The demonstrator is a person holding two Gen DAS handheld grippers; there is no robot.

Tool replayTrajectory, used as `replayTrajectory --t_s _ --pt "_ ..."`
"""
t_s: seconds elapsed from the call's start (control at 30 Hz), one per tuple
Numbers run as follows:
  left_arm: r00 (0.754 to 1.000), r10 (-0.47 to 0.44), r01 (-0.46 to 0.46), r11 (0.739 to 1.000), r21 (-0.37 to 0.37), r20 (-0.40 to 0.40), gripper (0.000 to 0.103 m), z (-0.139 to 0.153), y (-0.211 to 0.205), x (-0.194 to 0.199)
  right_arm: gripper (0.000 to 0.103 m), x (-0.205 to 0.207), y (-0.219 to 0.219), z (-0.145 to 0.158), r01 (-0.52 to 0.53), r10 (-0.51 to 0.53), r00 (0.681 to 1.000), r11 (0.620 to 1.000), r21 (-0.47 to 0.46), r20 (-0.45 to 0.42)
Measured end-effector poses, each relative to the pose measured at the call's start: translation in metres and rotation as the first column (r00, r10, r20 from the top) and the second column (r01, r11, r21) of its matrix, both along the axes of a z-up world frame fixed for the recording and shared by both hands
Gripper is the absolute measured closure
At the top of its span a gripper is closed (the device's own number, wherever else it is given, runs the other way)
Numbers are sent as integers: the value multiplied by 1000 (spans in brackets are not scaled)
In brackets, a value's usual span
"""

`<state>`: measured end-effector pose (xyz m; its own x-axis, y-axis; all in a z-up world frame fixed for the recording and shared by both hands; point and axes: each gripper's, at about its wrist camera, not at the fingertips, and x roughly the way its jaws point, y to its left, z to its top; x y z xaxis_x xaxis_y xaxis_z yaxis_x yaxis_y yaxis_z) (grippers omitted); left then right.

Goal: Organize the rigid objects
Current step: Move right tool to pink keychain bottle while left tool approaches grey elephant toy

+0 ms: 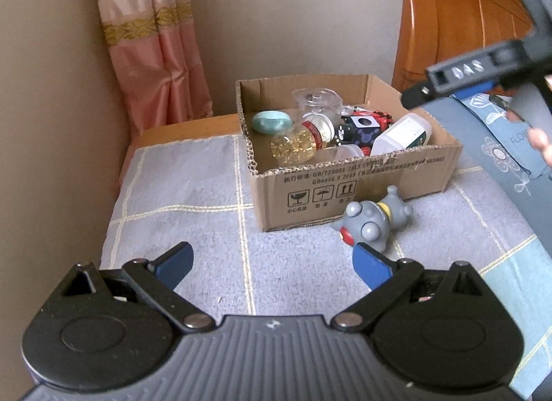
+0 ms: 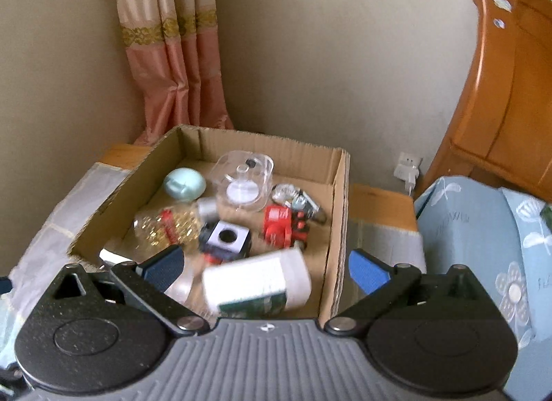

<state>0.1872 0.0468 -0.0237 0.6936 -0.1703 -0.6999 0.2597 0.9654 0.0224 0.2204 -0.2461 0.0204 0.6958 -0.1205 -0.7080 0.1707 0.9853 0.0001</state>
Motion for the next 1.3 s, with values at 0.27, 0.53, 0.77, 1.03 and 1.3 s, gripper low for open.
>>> replayTrajectory --t_s 0.27,0.53,0.77,1.03,1.3 --pt "1000 15 -15 1000 4 -9 5 -2 -1 -6 0 -42 18 -33 39 -37 999 996 86 -25" --pt "1000 14 -14 1000 -2 -16 5 -3 2 -13 0 -73 49 -78 -60 76 989 990 128 -124" --pt "1000 7 -8 1000 -13 -27 5 -8 2 -14 0 -86 77 -107 -122 127 975 992 39 -182" --pt "999 12 -13 1000 -11 -43 5 -13 4 -14 0 -96 69 -113 -75 80 984 997 34 -159" --pt "999 10 -11 1000 -17 -49 5 -16 5 -14 0 -109 52 -115 -31 33 988 999 12 -150"
